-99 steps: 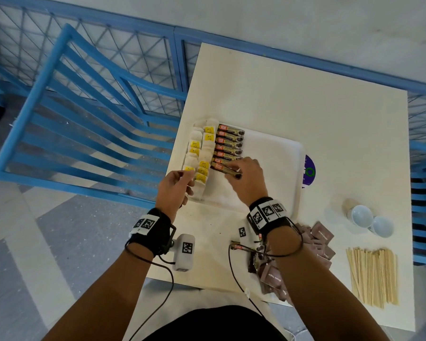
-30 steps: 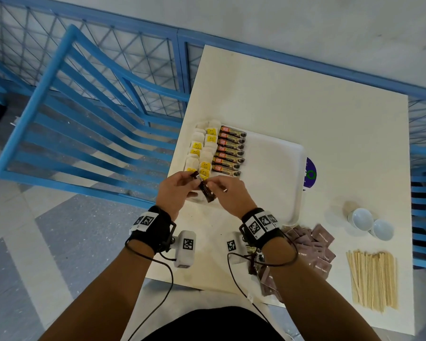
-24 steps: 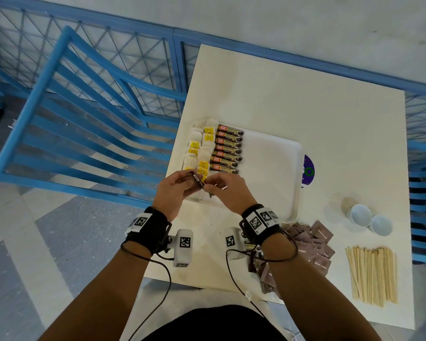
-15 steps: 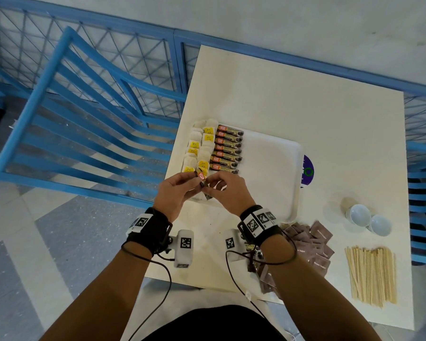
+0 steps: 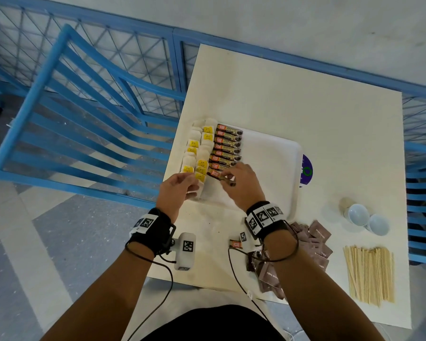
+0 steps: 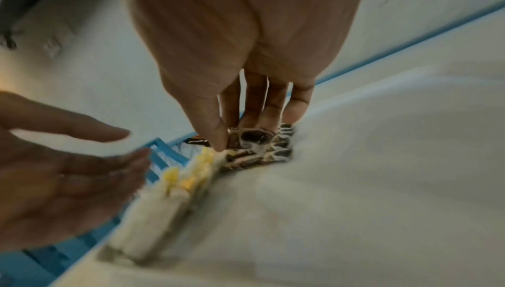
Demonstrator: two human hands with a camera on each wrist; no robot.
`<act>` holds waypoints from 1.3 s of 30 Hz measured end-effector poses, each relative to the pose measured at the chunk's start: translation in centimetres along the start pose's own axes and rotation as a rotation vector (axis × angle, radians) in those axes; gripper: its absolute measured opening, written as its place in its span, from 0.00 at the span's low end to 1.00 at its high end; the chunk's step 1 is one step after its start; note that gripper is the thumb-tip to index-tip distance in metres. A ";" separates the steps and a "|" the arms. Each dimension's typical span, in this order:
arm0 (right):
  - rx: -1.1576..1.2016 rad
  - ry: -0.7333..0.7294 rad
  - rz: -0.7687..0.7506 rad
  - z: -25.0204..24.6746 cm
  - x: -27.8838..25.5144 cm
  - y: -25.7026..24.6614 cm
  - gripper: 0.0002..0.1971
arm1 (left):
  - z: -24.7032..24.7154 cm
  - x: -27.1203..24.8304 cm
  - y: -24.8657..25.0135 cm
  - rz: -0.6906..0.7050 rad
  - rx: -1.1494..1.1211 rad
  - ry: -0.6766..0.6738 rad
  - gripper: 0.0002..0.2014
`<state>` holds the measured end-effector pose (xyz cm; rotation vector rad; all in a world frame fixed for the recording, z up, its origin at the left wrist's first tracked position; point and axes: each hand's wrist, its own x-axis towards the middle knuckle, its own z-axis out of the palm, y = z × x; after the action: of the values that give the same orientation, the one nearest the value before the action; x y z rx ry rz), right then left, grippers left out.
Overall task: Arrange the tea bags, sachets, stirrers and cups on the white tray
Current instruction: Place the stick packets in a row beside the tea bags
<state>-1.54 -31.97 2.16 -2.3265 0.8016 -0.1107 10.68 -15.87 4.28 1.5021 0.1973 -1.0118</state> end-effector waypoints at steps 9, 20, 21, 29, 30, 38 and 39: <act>-0.250 -0.040 -0.031 1.9 0.3 1.5 0.05 | -1.6 -0.1 -0.4 -0.013 0.163 -0.005 0.05; -0.196 0.017 -0.014 2.5 1.1 1.4 0.07 | -1.6 -0.1 -0.2 -0.012 0.231 -0.013 0.08; -0.190 0.017 -0.013 2.6 1.1 1.4 0.07 | -1.6 -0.1 -0.2 -0.013 0.232 -0.014 0.08; -0.154 0.033 -0.021 2.1 0.5 1.4 0.10 | -1.4 0.0 -0.4 -0.006 0.259 -0.024 0.06; -0.132 0.047 -0.017 1.8 0.2 1.5 0.09 | -1.3 0.0 -0.5 -0.001 0.271 -0.030 0.06; 0.069 0.117 0.161 -1.5 -6.5 2.2 0.10 | 1.2 -1.5 -2.9 0.103 0.548 -0.236 0.05; 0.073 0.111 0.188 -1.7 -7.7 2.4 0.10 | 1.6 -1.8 -3.5 0.116 0.592 -0.284 0.05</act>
<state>-9.45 -29.96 3.01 -2.1797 1.0491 -0.1847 6.63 -15.72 3.17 1.8422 -0.4229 -1.2375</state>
